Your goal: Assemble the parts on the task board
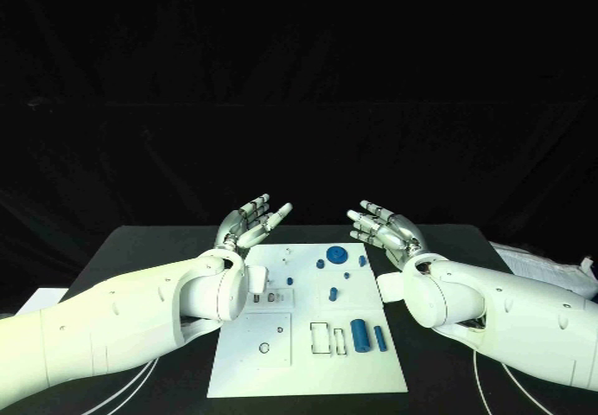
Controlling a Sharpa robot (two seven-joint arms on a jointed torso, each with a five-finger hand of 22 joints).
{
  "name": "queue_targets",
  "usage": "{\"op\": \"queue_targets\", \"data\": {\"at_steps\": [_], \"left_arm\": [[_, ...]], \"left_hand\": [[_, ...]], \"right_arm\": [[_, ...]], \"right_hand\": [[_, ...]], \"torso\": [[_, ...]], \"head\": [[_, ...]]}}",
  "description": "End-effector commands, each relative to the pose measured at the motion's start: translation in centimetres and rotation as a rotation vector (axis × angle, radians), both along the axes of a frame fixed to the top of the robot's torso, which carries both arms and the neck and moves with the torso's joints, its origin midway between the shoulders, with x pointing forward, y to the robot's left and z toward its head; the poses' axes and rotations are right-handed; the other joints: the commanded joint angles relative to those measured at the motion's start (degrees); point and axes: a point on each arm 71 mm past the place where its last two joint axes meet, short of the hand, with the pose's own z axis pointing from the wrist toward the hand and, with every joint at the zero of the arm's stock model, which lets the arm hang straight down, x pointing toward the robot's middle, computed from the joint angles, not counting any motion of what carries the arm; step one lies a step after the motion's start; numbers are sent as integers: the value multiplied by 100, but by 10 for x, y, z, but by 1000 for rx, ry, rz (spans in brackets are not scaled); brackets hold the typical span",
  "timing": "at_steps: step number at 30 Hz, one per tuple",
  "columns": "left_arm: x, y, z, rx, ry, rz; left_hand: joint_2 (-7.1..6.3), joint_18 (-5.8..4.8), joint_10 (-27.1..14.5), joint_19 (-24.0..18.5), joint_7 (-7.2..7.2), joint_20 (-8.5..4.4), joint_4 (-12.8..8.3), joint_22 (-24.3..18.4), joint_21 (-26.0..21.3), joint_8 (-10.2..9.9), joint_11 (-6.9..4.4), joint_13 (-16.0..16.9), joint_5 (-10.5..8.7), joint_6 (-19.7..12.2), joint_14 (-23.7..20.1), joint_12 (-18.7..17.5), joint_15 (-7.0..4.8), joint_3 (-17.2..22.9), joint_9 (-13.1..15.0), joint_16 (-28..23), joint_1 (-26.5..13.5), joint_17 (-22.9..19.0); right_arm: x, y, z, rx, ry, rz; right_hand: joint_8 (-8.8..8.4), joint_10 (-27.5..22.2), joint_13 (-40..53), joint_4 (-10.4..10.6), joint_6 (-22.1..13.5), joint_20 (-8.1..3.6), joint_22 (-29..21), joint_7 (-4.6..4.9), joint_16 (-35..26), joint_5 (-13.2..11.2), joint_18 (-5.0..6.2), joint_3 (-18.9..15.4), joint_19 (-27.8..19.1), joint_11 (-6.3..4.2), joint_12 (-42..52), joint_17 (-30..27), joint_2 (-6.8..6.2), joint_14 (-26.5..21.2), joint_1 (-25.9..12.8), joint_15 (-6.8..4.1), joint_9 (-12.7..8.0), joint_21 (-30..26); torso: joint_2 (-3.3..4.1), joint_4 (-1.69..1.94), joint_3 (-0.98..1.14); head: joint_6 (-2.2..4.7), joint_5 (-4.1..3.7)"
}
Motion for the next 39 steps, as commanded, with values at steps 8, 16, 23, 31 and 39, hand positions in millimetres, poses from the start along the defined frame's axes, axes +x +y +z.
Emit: {"op": "queue_targets", "data": {"at_steps": [8, 16, 23, 31, 39], "left_arm": [[3, 7, 4, -45, -6, -45], [0, 18, 12, -60, -23, -61], [-1, 24, 25, -67, -32, -78], [-9, 29, 39, -86, -39, -114], [-26, 31, 52, -146, -17, -179]], "left_hand": [[475, 77, 1857, 1573, 640, 52, 10, 199, 395, 282, 206, 162, -12, 1460, 1931, 314, 114, 283, 145, 423, 402, 226], [732, 305, 3948, 3542, 467, -140, -200, 393, 990, 614, -157, 222, -28, 3356, 3459, 701, -312, 202, 244, 874, 588, 392], [803, 301, 4321, 3942, 385, -268, -309, 351, 985, 590, -264, 217, -27, 3648, 3869, 642, -436, 138, 201, 879, 668, 529], [856, 302, 4503, 4212, 341, -341, -390, 308, 949, 524, -318, 219, -26, 3789, 4142, 531, -512, 112, 190, 862, 715, 685], [906, 302, 4854, 4693, 253, -511, -442, 331, 1036, 490, -439, 255, -26, 4028, 4652, 478, -681, 109, 208, 984, 758, 1017]], "right_arm": [[6, -6, 2, -212, -161, 174], [18, -15, 18, -400, -330, 168], [22, -16, 35, -570, -455, 215], [29, -12, 50, -817, -562, 268], [35, -3, 61, -1149, -564, 314]], "right_hand": [[391, 2979, 182, -838, 2581, 39, 236, 681, 428, 51, 446, 415, 1543, -257, 475, 185, 79, 2748, 1151, -307, 209, 490], [323, 3787, 141, -1127, 3752, -68, 324, 528, 518, 72, 625, 909, 2204, -488, 372, 166, -18, 3765, 1058, -592, 195, 857], [232, 4059, 143, -1168, 3958, -173, 351, 483, 435, 41, 619, 1196, 2437, -542, 232, 167, -154, 4108, 984, -687, 197, 1005], [236, 4418, 153, -1143, 4186, -373, 498, 383, 460, -23, 618, 1325, 2837, -665, 205, 208, -354, 4653, 1000, -863, 207, 1361], [236, 4819, 153, -997, 4439, -795, 1122, 164, 689, -173, 592, 1103, 3551, -882, 177, 396, -557, 5608, 1113, -1211, 208, 2479]], "torso": [[76, 3, -26], [236, 26, -29], [451, 80, -55], [693, 138, -106], [942, 229, -157]], "head": [[-108, -29], [-33, -69], [54, -126], [161, -197], [242, -338]]}}
